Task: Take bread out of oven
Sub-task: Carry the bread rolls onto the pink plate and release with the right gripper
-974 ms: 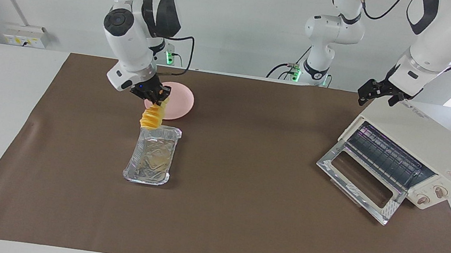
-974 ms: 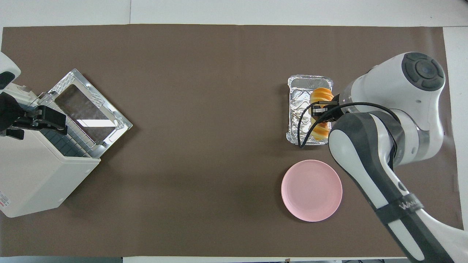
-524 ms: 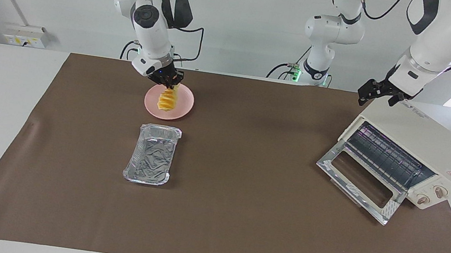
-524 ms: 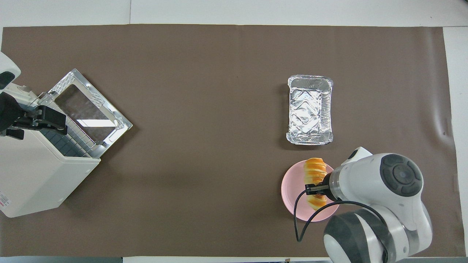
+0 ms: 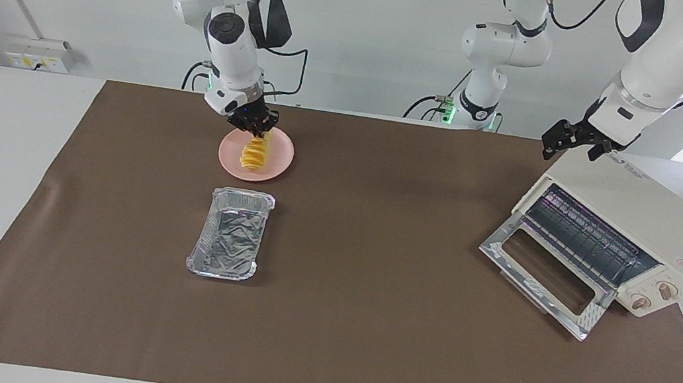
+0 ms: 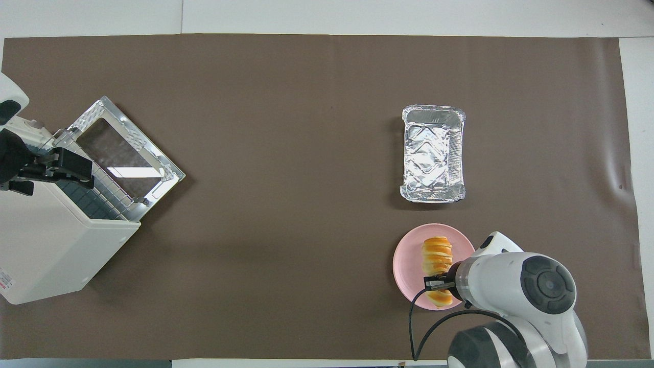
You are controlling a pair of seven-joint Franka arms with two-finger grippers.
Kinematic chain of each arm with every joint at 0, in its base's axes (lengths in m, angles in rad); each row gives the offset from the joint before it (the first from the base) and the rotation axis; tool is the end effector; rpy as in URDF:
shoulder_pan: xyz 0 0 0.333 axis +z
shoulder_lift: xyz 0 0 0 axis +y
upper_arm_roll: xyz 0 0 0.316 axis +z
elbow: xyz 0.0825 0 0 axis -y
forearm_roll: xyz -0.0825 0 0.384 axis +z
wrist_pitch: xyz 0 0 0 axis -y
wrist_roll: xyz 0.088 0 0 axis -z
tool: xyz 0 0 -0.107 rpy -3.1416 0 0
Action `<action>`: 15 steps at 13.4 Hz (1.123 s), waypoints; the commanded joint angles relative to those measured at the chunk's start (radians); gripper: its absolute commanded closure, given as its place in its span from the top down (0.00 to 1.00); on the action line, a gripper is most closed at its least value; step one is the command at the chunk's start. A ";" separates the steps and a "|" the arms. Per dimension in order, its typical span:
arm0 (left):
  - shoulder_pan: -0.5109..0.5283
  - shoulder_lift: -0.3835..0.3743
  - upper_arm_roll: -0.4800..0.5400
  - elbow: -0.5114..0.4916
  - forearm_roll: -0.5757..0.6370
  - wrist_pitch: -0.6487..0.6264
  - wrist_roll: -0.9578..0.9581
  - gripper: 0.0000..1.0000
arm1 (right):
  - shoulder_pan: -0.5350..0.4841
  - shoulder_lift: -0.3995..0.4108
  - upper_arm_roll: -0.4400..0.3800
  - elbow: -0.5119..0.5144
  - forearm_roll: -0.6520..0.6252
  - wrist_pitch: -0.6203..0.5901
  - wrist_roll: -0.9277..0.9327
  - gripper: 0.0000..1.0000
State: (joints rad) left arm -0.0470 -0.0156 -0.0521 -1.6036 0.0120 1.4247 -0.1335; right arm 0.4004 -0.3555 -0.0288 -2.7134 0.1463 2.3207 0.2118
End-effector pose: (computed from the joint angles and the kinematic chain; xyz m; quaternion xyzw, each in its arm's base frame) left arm 0.5299 -0.0515 0.6062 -0.9965 -0.0176 0.0803 0.0158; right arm 0.3537 0.1414 0.3341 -0.9977 -0.0299 0.0347 0.0496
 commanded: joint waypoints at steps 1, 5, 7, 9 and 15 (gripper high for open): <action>0.010 -0.014 -0.003 -0.006 -0.009 0.002 0.009 1.00 | 0.005 0.052 0.004 -0.006 0.013 0.069 0.018 0.00; 0.010 -0.014 -0.003 -0.006 -0.009 0.002 0.009 1.00 | 0.026 0.063 0.003 -0.002 0.013 0.065 0.021 0.57; 0.010 -0.014 -0.003 -0.006 -0.009 0.003 0.009 1.00 | 0.015 0.067 0.003 0.027 0.013 0.034 0.018 1.00; 0.010 -0.014 -0.003 -0.006 -0.009 0.003 0.009 1.00 | 0.003 0.053 -0.002 0.123 0.013 -0.123 0.020 1.00; 0.010 -0.014 -0.003 -0.006 -0.009 0.003 0.009 1.00 | -0.165 0.020 -0.005 0.467 -0.033 -0.483 -0.006 1.00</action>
State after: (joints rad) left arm -0.0470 -0.0156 -0.0521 -1.6036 0.0120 1.4247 -0.1335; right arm 0.2830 -0.3439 -0.0378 -2.3438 0.1360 1.9200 0.2137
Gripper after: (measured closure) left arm 0.000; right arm 0.000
